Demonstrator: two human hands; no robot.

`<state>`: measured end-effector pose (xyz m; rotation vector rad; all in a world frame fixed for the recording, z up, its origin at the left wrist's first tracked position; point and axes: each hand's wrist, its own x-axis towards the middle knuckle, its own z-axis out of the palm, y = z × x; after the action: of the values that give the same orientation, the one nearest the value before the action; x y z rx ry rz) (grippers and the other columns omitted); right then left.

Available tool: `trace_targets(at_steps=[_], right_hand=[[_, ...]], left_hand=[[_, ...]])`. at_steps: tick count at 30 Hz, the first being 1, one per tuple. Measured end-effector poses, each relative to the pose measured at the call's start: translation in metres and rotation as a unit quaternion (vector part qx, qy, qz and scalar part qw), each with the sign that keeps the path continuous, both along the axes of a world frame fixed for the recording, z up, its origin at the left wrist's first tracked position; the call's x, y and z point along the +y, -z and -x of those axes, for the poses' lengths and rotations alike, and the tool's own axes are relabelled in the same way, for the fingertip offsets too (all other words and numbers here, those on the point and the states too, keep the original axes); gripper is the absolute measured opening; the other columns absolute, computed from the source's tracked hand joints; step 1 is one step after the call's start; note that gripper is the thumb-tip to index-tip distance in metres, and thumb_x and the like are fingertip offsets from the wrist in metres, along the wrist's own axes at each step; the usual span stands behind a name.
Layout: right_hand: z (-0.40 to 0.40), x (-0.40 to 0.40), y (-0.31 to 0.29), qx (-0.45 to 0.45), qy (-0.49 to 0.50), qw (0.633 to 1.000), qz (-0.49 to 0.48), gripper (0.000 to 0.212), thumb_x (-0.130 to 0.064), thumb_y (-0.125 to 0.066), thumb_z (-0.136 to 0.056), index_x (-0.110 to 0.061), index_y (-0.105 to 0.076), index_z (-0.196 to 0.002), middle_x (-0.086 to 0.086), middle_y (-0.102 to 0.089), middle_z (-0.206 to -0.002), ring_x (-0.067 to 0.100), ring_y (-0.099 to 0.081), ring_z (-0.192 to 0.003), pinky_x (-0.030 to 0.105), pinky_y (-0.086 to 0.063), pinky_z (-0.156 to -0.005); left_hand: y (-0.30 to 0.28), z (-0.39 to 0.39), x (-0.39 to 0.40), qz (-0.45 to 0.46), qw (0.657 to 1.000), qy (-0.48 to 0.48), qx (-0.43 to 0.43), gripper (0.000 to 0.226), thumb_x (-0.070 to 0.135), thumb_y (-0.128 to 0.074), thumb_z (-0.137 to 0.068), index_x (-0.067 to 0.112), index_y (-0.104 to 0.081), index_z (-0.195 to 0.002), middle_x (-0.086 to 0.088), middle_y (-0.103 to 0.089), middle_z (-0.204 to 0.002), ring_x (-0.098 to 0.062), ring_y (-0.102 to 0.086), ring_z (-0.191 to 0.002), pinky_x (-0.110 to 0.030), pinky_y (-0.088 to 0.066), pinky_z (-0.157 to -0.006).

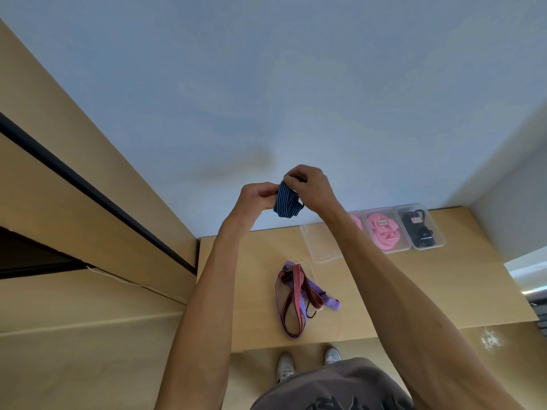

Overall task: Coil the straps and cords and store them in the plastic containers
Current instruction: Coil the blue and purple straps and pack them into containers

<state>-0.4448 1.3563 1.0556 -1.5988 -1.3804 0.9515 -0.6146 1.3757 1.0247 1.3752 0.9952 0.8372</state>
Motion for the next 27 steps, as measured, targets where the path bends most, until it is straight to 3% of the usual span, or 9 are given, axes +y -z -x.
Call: trace_targets(at_steps=[2, 6, 9, 12, 14, 18, 22, 24, 27], right_hand=[[-0.004, 0.0, 0.001, 0.113, -0.01, 0.993, 0.042, 0.015, -0.02, -0.061, -0.095, -0.013, -0.073, -0.09, -0.004, -0.069, -0.084, 0.011, -0.062, -0.078, 0.027, -0.051, -0.066], [-0.005, -0.003, 0.007, 0.303, 0.051, 0.947, 0.096, 0.007, -0.016, -0.06, -0.096, -0.011, -0.065, -0.095, 0.005, -0.064, -0.087, 0.018, -0.059, -0.073, 0.028, -0.051, -0.054], [-0.005, -0.006, 0.014, 0.35, 0.09, 0.925, 0.114, 0.014, -0.012, -0.054, -0.097, -0.009, -0.067, -0.094, 0.007, -0.066, -0.088, 0.024, -0.059, -0.08, 0.032, -0.052, -0.063], [-0.003, -0.011, 0.021, 0.386, 0.098, 0.91, 0.119, 0.03, -0.036, -0.055, -0.098, -0.011, -0.071, -0.106, 0.006, -0.072, -0.101, 0.02, -0.067, -0.087, 0.032, -0.058, -0.073], [0.002, -0.013, 0.025, 0.37, 0.076, 0.921, 0.097, 0.038, -0.045, -0.062, -0.092, -0.011, -0.071, -0.105, 0.009, -0.071, -0.107, 0.02, -0.069, -0.093, 0.034, -0.06, -0.08], [0.015, -0.016, 0.037, 0.27, 0.073, 0.96, 0.032, 0.028, -0.028, -0.072, -0.088, -0.005, -0.068, -0.104, 0.018, -0.065, -0.097, 0.023, -0.066, -0.091, 0.04, -0.061, -0.085], [0.008, -0.018, 0.05, 0.186, 0.139, 0.971, 0.058, 0.057, -0.04, -0.082, -0.077, -0.013, -0.054, -0.119, 0.003, -0.065, -0.108, 0.018, -0.067, -0.098, 0.032, -0.057, -0.084], [-0.005, -0.021, 0.059, 0.117, 0.162, 0.977, 0.079, 0.059, -0.045, -0.085, -0.072, -0.015, -0.054, -0.113, 0.0, -0.066, -0.105, 0.016, -0.066, -0.096, 0.03, -0.055, -0.081], [-0.026, -0.031, 0.081, 0.09, 0.158, 0.976, 0.116, 0.057, -0.041, -0.086, -0.071, -0.014, -0.057, -0.111, 0.003, -0.067, -0.105, 0.015, -0.066, -0.092, 0.03, -0.056, -0.077]], left_hand=[[-0.003, -0.001, -0.003, 0.027, 0.997, 0.013, -0.067, 0.027, -0.009, -0.061, -0.089, 0.003, -0.072, -0.11, -0.01, -0.076, -0.098, -0.025, -0.071, -0.092, -0.033, -0.057, -0.078], [-0.005, -0.016, -0.008, 0.065, 0.984, -0.05, -0.159, 0.026, -0.01, -0.057, -0.091, 0.001, -0.069, -0.112, -0.007, -0.076, -0.096, -0.024, -0.071, -0.09, -0.033, -0.057, -0.076], [-0.004, -0.026, -0.009, 0.081, 0.975, -0.127, -0.162, 0.02, -0.007, -0.063, -0.089, 0.004, -0.071, -0.104, -0.012, -0.075, -0.099, -0.028, -0.07, -0.093, -0.035, -0.058, -0.077], [0.001, -0.035, -0.008, 0.115, 0.951, -0.226, -0.179, 0.026, -0.006, -0.067, -0.086, 0.009, -0.067, -0.107, -0.01, -0.075, -0.088, -0.021, -0.071, -0.085, -0.031, -0.059, -0.076], [0.007, -0.041, -0.006, 0.102, 0.945, -0.273, -0.15, 0.035, -0.002, -0.069, -0.086, 0.016, -0.064, -0.115, -0.005, -0.074, -0.081, -0.013, -0.071, -0.079, -0.027, -0.059, -0.074], [0.017, -0.052, -0.006, 0.055, 0.954, -0.284, -0.083, 0.031, 0.001, -0.063, -0.093, 0.011, -0.065, -0.122, -0.008, -0.072, -0.097, -0.015, -0.07, -0.088, -0.03, -0.06, -0.084], [0.031, -0.047, -0.004, 0.029, 0.974, -0.225, 0.003, 0.025, 0.0, -0.059, -0.09, 0.017, -0.074, -0.101, -0.001, -0.073, -0.098, -0.014, -0.067, -0.088, -0.028, -0.055, -0.077], [0.043, -0.047, -0.002, 0.03, 0.98, -0.186, 0.064, 0.023, 0.004, -0.059, -0.089, 0.014, -0.075, -0.103, -0.001, -0.074, -0.099, -0.015, -0.066, -0.089, -0.027, -0.052, -0.076], [0.068, -0.06, -0.005, 0.048, 0.984, -0.124, 0.119, 0.019, 0.003, -0.062, -0.087, 0.009, -0.073, -0.101, -0.005, -0.073, -0.093, -0.022, -0.069, -0.085, -0.031, -0.057, -0.075]])
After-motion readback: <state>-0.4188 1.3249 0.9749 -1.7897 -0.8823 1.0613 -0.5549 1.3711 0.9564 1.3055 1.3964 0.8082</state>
